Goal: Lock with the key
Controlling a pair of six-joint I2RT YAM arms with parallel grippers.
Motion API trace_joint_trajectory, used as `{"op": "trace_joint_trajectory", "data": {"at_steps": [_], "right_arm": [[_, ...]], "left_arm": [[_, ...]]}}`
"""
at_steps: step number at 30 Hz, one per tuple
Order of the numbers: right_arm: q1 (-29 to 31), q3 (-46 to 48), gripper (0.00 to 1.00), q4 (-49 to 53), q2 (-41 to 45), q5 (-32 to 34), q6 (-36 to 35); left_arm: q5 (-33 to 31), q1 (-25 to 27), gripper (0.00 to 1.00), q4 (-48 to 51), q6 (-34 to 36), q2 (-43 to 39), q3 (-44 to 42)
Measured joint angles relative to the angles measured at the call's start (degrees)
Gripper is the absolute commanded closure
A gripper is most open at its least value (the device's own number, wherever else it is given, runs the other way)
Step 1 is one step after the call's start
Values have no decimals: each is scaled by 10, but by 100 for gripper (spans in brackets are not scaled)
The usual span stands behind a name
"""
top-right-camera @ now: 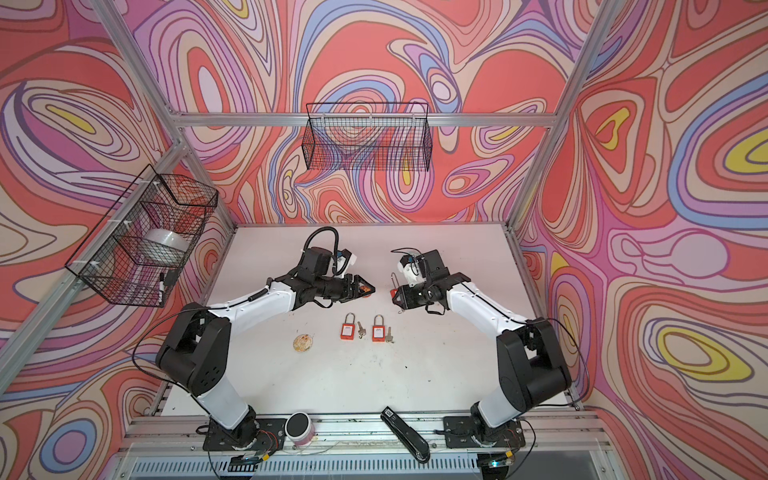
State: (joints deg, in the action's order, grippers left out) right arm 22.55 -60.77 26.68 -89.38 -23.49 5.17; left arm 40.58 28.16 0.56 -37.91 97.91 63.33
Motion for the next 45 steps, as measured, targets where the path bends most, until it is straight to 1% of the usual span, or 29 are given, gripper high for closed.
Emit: {"op": "trace_joint_trajectory", "data": {"at_steps": [8,14,18,21,26,29,30,31,32,33,34,36,37,39,40,45], "right_arm": [[57,-20,78,-6,-31,-12,-7],[75,-39,79,-13,-34,-12,-8],[76,-44,79,-26,-34,-12,-8],[76,-44,80,-29,-34,-12,-8],[76,-44,80,-33,-34,-12,-8],[79,-44,80,-32,-34,-5,-8],[80,-44,80,-32,-34,-2,-8],[80,-44,79,-32,-34,0,-8],[80,-44,75,-32,-34,0,-9],[80,-44,67,-32,-33,2,-9],[81,-44,58,-32,-33,4,-9],[82,-43,44,-32,-32,7,-10],[83,-41,40,-36,-28,9,-12],[84,-38,34,-43,-15,17,-13],[85,-37,33,-45,-6,24,-13],[73,-21,31,-69,49,50,1]], "left_arm": [[8,9,43,-23,-18,1,0],[7,19,45,-25,-17,5,0],[7,18,52,-24,-17,5,0],[4,19,60,-24,-17,5,0],[-11,18,81,-17,-13,6,-1],[-14,17,97,-16,-17,7,-1],[-15,17,100,-16,-18,7,-1],[-15,17,100,-17,-18,7,-1],[-16,17,100,-17,-17,7,-1],[-16,18,100,-17,-18,7,-1],[-16,18,100,-17,-18,7,-1],[-16,18,100,-19,-18,7,-1],[-16,19,100,-21,-18,7,-1],[-16,19,100,-24,-21,7,-1],[-16,19,100,-31,-27,7,-2],[-34,16,100,-72,-48,-16,-19]]}}
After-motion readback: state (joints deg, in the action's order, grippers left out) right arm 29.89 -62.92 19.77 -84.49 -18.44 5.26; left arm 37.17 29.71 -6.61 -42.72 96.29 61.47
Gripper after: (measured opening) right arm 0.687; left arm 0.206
